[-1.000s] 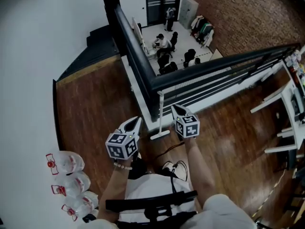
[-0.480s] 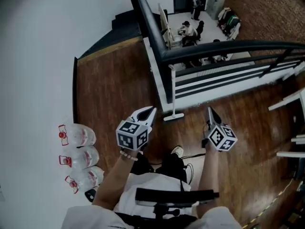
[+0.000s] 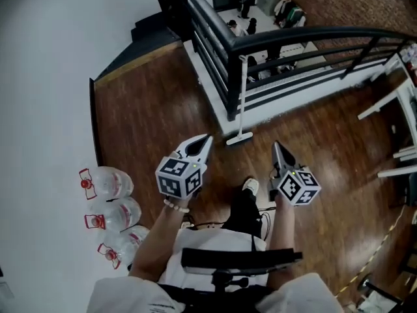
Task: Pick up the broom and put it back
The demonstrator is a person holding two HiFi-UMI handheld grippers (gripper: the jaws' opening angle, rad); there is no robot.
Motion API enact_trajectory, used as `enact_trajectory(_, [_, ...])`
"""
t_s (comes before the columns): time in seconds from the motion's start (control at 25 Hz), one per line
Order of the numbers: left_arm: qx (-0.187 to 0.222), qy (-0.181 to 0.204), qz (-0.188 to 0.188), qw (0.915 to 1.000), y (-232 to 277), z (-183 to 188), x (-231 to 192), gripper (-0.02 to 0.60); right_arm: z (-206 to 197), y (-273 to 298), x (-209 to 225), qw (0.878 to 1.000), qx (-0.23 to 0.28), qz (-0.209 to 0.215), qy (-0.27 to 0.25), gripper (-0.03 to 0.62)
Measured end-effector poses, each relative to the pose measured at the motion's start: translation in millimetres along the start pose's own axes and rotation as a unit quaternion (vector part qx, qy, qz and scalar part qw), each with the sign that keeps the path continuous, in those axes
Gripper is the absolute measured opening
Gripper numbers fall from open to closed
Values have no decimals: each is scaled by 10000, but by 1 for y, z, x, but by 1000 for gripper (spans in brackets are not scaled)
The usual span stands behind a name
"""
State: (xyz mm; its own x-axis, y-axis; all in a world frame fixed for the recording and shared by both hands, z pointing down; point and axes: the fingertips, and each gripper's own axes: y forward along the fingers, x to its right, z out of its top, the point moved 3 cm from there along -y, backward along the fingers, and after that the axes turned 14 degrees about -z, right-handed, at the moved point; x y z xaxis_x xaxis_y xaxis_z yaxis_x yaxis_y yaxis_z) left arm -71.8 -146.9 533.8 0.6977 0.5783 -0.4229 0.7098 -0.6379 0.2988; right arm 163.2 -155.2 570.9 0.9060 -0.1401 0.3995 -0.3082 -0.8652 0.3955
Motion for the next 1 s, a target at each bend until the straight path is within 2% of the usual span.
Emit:
enact_trajectory(0.28, [86,-72,-287,9995,-147,-47,-14,-2,-59,-82,-144,9986,218,-151,-460,8])
enact_trajectory(0.44, [87,-60,-575,9983,-195,-63,1,-3,-72,-136,-192,9961,449,-315,-684,8])
enact_trajectory(0.6, [115,-7,-896,9959,-214,-67,25,-3,-81,-174,-210,9931,476,-568,-908,9])
enact_trajectory(0.76, [283,17,-1094,9936,-216,-61,53,-3,-81,-197,-212,9924,434,-545,-1012,9])
enact_trajectory(1.0, [475,-52,-1097,9928,-216,-62,93,-3,-90,-232,-197,9924,387,-563,-1023,11])
